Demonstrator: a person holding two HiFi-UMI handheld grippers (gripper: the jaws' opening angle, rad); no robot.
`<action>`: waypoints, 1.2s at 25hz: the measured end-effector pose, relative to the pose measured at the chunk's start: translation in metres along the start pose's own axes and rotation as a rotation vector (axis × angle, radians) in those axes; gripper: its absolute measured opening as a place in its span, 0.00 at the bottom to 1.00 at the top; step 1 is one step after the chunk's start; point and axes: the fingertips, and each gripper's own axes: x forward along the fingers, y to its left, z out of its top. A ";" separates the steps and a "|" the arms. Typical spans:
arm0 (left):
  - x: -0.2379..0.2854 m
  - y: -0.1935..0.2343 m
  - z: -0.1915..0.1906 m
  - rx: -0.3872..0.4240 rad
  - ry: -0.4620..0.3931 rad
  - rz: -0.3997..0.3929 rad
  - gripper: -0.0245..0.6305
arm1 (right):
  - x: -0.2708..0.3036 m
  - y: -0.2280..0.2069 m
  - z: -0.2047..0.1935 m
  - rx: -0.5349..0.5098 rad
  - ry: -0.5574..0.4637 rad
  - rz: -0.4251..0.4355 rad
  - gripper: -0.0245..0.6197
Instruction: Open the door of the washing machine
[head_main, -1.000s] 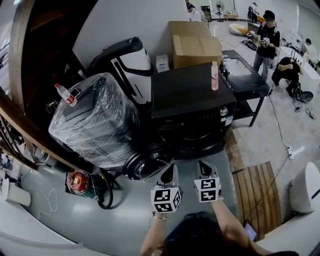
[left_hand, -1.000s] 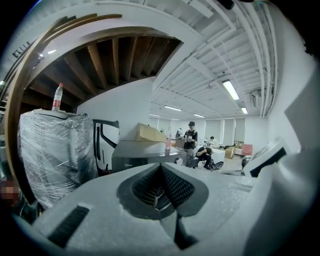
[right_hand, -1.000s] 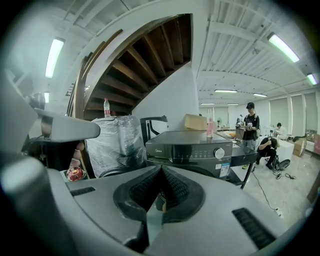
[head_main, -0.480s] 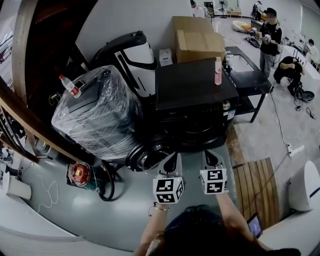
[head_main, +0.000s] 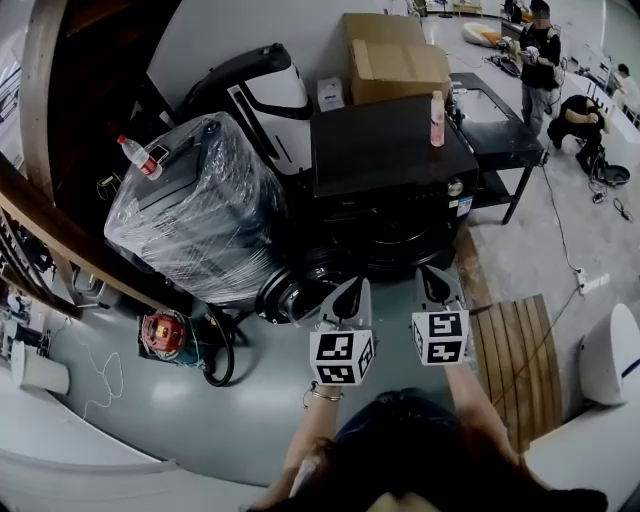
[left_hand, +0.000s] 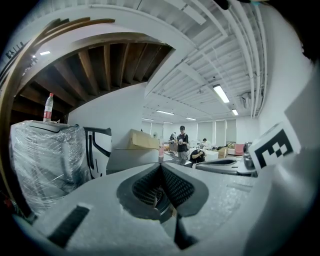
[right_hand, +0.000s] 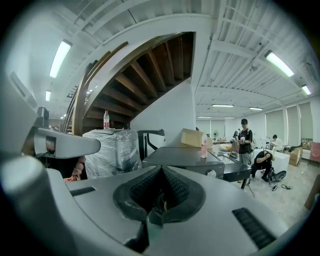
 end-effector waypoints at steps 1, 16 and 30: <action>-0.001 -0.001 0.003 0.005 -0.003 -0.002 0.06 | -0.001 -0.001 0.003 0.000 -0.007 -0.003 0.04; -0.015 0.010 0.016 0.005 -0.024 0.020 0.06 | -0.005 -0.001 0.015 -0.052 -0.058 -0.033 0.04; -0.012 0.008 0.011 -0.009 -0.005 0.032 0.06 | -0.010 -0.006 0.009 -0.059 -0.032 -0.017 0.04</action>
